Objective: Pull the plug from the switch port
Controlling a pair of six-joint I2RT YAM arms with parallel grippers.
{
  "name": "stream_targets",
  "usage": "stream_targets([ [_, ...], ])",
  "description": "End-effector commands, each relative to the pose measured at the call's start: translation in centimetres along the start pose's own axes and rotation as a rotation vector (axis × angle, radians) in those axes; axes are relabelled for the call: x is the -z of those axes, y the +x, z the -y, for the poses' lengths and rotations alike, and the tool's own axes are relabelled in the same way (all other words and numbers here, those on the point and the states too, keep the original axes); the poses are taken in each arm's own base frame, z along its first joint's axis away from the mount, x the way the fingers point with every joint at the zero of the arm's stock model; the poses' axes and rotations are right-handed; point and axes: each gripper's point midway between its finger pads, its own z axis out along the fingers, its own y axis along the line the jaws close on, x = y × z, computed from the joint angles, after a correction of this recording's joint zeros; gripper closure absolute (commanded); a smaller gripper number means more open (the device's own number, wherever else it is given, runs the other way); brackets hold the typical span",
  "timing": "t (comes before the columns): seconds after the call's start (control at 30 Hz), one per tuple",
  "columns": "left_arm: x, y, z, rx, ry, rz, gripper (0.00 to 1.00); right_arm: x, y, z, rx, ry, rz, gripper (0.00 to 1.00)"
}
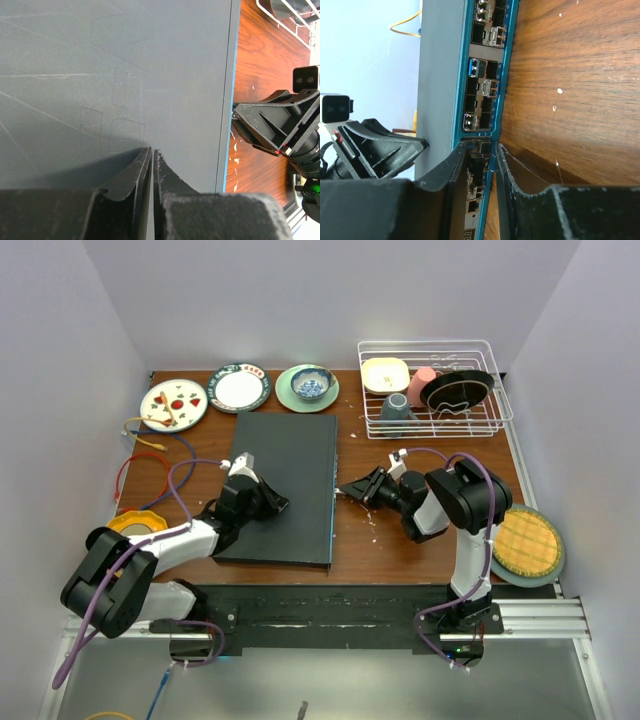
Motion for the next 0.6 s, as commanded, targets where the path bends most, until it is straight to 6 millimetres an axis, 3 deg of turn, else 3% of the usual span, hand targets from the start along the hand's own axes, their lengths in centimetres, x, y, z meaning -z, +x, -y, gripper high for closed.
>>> stream_targets([
  [0.0,0.7,4.0,-4.1,-0.005,-0.125,-0.138,0.89,0.4,-0.2,-0.3,0.025,-0.007,0.018,0.87],
  [0.13,0.8,4.0,-4.1,-0.005,-0.125,-0.138,0.89,0.7,-0.4,0.0,0.025,0.006,0.03,0.92],
  [0.57,0.9,4.0,-4.1,-0.005,-0.123,-0.134,0.89,2.4,-1.6,0.9,0.018,0.039,0.093,0.99],
])
